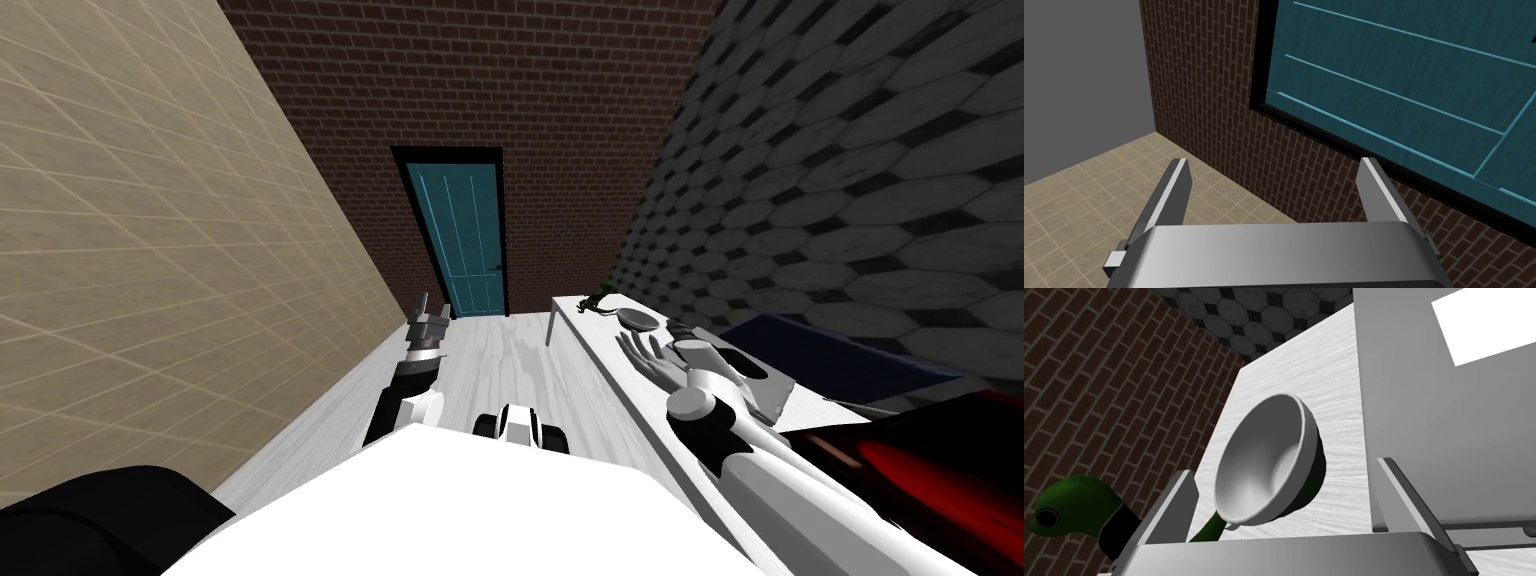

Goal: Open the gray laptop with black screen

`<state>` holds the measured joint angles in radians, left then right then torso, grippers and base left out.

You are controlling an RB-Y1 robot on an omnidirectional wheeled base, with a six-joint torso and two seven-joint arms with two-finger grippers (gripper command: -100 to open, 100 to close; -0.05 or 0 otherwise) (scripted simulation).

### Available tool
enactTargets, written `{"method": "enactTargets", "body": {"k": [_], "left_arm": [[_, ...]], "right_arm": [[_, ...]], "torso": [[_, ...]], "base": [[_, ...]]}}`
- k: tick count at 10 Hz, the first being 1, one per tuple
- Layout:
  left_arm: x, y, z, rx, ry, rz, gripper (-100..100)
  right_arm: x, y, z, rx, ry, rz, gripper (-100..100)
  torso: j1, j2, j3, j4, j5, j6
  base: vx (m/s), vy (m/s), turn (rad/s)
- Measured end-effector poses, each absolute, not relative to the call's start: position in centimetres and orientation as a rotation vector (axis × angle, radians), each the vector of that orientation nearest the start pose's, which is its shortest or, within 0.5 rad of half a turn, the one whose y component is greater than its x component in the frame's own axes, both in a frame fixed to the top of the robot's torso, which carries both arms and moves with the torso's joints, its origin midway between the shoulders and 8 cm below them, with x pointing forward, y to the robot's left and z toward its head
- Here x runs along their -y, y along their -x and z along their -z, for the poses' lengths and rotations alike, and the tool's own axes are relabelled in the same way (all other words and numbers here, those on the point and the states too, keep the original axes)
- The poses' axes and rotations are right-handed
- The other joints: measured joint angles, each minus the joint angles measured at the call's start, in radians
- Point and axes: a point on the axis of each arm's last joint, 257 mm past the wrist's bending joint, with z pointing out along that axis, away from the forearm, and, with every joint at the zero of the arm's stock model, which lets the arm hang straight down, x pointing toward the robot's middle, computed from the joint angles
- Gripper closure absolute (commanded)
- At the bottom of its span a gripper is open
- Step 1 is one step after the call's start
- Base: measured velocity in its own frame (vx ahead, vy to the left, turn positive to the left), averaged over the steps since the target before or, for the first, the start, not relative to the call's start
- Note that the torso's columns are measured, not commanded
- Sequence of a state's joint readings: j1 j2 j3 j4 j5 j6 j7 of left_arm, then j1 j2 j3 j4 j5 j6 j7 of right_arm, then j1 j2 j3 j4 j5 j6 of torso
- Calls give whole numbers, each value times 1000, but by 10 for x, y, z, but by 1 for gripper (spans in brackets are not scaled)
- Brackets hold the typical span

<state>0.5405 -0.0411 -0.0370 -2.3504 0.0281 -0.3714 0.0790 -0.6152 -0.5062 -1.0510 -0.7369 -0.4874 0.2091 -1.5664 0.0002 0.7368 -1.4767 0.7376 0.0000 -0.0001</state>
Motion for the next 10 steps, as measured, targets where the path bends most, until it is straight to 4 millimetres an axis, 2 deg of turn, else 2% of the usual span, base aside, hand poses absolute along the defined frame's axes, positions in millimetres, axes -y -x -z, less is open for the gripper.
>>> {"method": "enactTargets", "body": {"k": [3, 4, 5, 6, 8, 10], "left_arm": [[-280, -349, -18, -599, 817, 1393, 0], [-280, -349, -18, -599, 817, 1393, 0], [-280, -349, -18, -598, 817, 1393, 0], [-280, -349, -18, -599, 817, 1393, 0], [-280, -349, -18, -599, 817, 1393, 0], [-280, -349, -18, -599, 817, 1393, 0]], "right_arm": [[697, -539, 198, -1495, 2020, 1992, -100], [695, -542, 197, -1462, 2063, 2005, -100], [701, -533, 213, -1414, 2204, 1991, -100], [709, -525, 216, -1348, 2339, 1994, -100], [711, -526, 215, -1185, 2555, 2007, -100], [701, -536, 214, -1007, 2701, 2017, -100]], "torso": [[0, 1, 0, 0, 0, 0], [0, 1, 1, 0, 0, 0], [0, 3, 2, 1, 0, -1], [0, 3, 2, 1, 0, 1], [0, 0, 0, 0, 0, 0], [0, 0, 0, 0, 0, 0]], "base": [[0, 0, 0], [-25, 1, 290], [-38, -2, 183], [-23, -2, -9], [-4, -1, -13], [0, 0, 0]]}}
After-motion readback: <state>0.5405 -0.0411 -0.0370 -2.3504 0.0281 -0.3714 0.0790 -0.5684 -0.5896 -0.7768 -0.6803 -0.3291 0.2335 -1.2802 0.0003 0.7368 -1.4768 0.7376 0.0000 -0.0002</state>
